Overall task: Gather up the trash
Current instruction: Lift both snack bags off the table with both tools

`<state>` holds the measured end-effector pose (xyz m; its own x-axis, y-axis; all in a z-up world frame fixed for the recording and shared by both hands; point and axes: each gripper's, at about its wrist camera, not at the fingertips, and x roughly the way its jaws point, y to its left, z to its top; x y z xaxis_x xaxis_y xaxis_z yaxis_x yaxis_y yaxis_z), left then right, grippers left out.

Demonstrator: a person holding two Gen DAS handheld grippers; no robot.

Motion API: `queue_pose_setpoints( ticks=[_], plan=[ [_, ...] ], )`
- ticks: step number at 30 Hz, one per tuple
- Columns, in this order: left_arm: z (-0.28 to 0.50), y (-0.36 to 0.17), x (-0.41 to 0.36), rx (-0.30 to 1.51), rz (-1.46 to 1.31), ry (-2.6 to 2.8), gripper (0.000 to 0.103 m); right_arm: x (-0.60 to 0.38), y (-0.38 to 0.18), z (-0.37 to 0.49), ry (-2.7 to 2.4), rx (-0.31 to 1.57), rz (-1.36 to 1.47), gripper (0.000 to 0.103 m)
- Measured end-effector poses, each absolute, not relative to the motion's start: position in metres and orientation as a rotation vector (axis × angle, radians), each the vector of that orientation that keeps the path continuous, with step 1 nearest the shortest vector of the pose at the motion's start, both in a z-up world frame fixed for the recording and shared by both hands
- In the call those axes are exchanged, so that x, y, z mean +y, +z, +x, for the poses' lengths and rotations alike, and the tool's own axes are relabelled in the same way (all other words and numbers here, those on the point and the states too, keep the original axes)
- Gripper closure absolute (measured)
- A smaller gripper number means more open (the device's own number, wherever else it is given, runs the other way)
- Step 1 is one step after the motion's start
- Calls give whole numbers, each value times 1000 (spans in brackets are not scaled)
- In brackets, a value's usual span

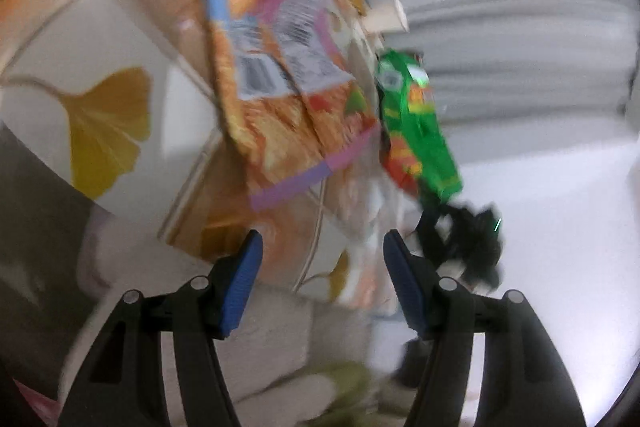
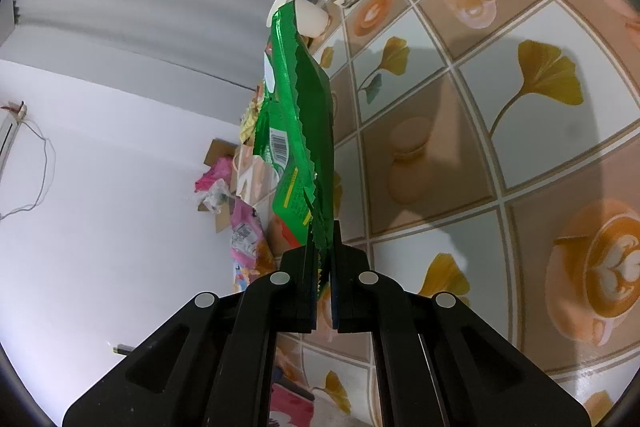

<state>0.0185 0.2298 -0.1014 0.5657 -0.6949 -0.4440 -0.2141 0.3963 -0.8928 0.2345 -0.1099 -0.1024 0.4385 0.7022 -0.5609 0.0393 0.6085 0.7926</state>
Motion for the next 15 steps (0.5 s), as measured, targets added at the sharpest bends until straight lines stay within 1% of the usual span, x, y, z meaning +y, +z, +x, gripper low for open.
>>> queue_pose_setpoints(
  ticks=[3, 10, 13, 14, 15],
  plan=[
    [25, -112, 242, 936, -1313, -386, 42, -114, -102, 232, 476, 1043, 845, 99],
    [36, -115, 257, 908, -1402, -340, 43, -117, -102, 231, 478, 1050, 854, 99],
    [40, -116, 263, 902, -1415, -324, 45, -117, -101, 231, 477, 1051, 854, 99],
    [41, -115, 264, 906, -1400, -307, 49, -117, -101, 231, 478, 1052, 854, 99],
    [43, -114, 264, 913, -1386, -293, 56, -117, -101, 231, 479, 1053, 855, 99]
  ],
)
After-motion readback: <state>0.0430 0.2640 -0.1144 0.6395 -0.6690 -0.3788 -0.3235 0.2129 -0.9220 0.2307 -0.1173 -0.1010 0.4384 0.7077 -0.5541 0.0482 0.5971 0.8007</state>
